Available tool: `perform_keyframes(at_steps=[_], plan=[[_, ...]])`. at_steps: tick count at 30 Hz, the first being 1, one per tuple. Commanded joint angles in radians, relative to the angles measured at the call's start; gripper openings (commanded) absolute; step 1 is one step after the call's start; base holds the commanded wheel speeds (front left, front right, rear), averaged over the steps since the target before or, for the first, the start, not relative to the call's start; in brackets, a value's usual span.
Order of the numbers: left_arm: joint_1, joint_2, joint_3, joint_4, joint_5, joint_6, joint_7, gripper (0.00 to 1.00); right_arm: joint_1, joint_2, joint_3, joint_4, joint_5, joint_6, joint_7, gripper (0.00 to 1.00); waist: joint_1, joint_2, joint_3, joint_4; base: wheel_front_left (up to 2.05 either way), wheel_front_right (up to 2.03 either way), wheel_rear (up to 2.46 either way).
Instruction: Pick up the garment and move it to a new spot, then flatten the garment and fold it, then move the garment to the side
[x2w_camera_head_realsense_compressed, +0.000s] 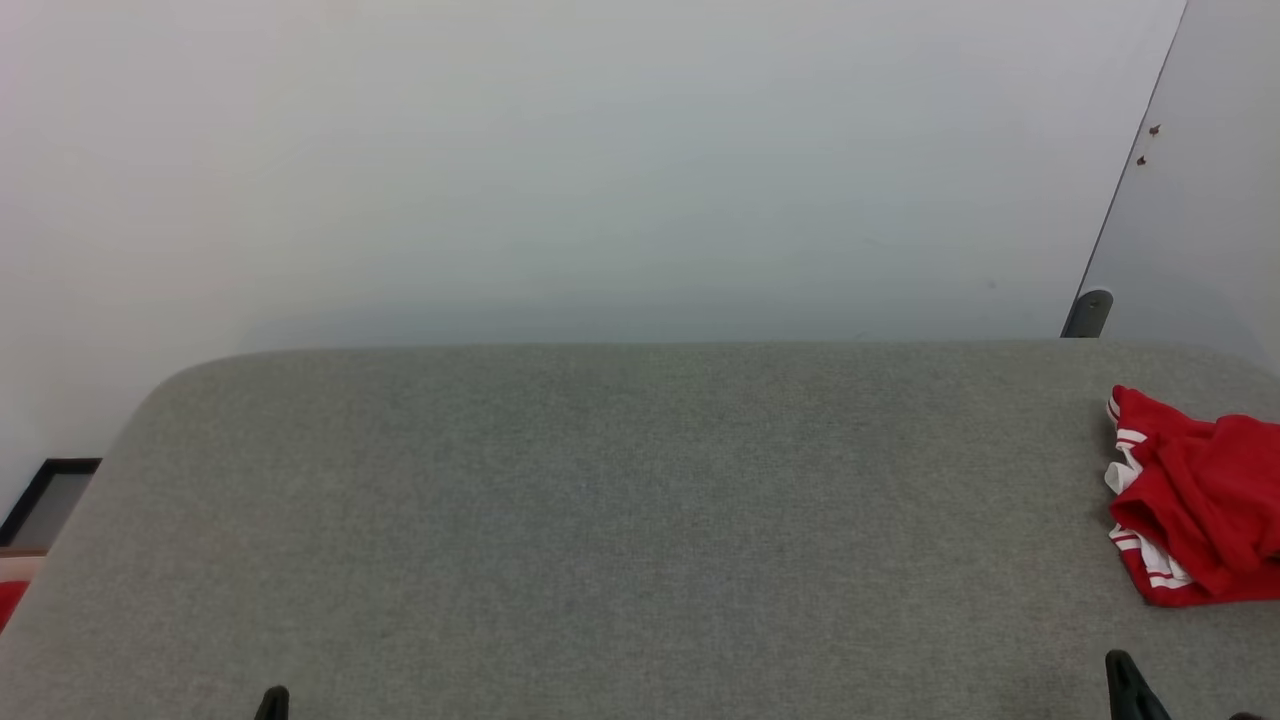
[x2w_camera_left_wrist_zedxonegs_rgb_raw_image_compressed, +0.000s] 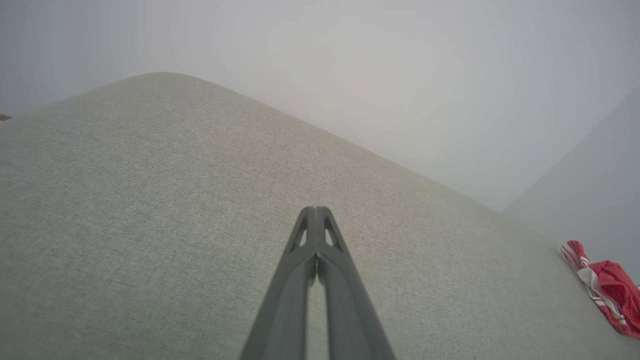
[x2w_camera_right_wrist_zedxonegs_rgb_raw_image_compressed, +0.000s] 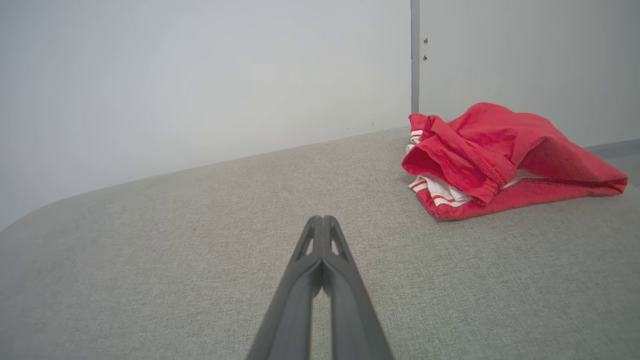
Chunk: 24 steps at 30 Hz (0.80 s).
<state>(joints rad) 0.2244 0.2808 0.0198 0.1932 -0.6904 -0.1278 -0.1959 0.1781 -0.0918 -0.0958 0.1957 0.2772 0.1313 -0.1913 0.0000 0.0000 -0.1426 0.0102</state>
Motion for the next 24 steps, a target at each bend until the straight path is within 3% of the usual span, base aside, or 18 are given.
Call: perform_keyframes(at_steps=[1, 24], plan=[[-0.034, 0.002, 0.012, -0.011, -0.039, -0.001, 0.01, 0.0, -0.038, -0.003, -0.004, -0.014, 0.057, 0.0, 0.01, 0.0, 0.0, 0.0, 0.003, 0.0, 0.0, 0.0, 0.0], [-0.128, -0.068, 0.038, 0.007, -0.309, -0.002, 0.102, 0.0, -0.116, 0.011, -0.008, 0.003, 0.448, 0.0, 0.099, 0.0, 0.0, 0.0, 0.033, -0.002, 0.0, 0.0, 0.0]])
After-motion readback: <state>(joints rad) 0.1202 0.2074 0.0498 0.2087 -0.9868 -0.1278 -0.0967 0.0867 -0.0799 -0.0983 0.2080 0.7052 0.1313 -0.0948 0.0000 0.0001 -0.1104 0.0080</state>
